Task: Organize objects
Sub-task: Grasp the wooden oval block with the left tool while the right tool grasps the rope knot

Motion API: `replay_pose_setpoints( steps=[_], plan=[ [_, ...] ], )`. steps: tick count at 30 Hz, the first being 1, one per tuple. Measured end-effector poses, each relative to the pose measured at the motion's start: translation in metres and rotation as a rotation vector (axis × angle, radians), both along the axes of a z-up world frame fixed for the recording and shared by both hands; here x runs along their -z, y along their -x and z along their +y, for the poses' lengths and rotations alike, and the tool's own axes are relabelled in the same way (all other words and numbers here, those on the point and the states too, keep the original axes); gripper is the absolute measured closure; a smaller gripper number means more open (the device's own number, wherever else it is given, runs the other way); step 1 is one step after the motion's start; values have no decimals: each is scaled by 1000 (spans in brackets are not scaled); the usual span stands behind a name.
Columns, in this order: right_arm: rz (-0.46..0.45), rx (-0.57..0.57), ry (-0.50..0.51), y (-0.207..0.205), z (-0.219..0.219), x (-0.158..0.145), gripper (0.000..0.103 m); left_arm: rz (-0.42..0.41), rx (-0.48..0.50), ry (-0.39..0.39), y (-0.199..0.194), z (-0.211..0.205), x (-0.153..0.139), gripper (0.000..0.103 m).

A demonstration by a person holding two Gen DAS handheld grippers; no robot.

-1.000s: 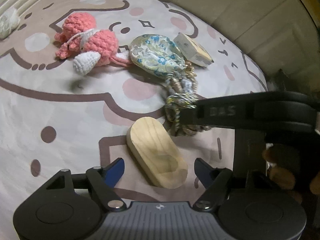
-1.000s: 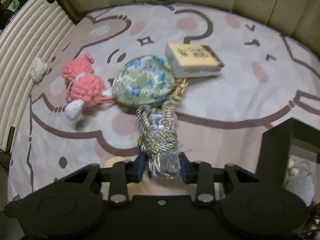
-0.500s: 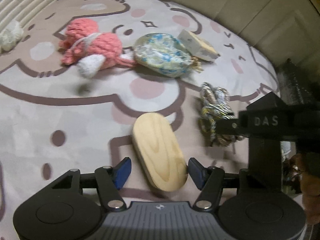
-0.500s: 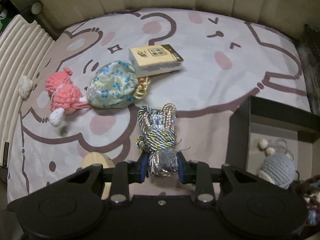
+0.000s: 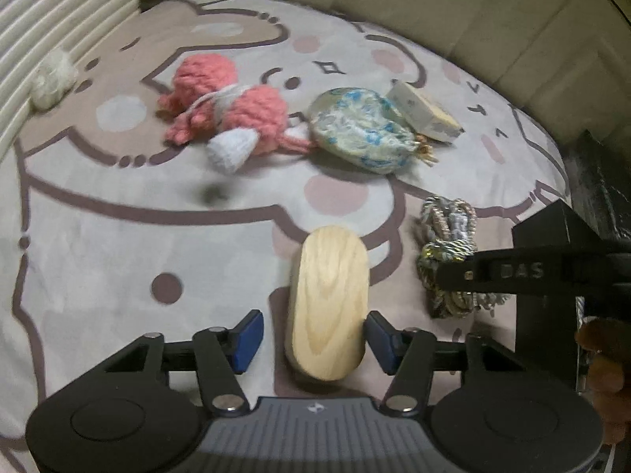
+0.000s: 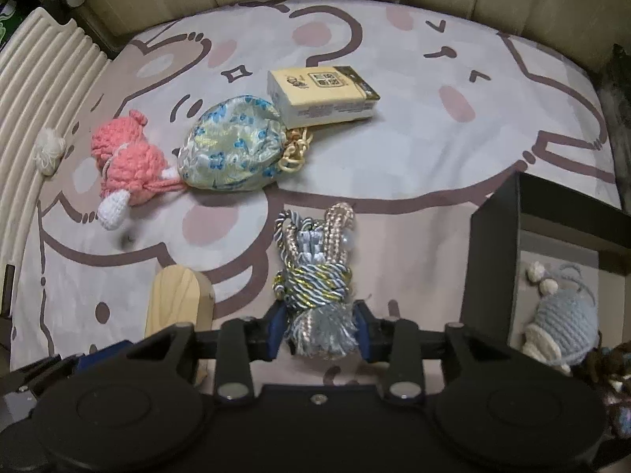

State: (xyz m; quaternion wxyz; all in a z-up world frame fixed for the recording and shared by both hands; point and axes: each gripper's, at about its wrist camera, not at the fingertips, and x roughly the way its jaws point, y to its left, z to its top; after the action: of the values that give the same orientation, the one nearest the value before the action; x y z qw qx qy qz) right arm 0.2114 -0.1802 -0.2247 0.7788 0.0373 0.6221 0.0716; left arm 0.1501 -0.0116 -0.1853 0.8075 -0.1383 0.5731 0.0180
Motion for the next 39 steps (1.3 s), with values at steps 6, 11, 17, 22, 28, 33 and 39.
replay_pose_setpoints(
  steps=[6,11,17,22,28,33,39],
  plan=[
    [27,-1,-20,-3,-1,10,67,-13,72,-7,-4,-9,1,55],
    [4,5,-12,-2,2,4,69,-5,59,29,-8,-3,1,56],
    [-55,47,-21,3,-6,-16,70,-40,36,53,-11,4,-12,56],
    [-82,77,-32,9,-11,-28,70,-9,52,47,-12,3,-7,56],
    [-54,42,0,12,-4,-22,70,17,80,2,-18,-7,0,53],
    [-39,27,13,11,-2,-16,70,42,94,-54,-24,-14,11,48],
    [-29,23,19,9,-4,-10,70,25,92,-43,-29,-10,8,57]
  ],
)
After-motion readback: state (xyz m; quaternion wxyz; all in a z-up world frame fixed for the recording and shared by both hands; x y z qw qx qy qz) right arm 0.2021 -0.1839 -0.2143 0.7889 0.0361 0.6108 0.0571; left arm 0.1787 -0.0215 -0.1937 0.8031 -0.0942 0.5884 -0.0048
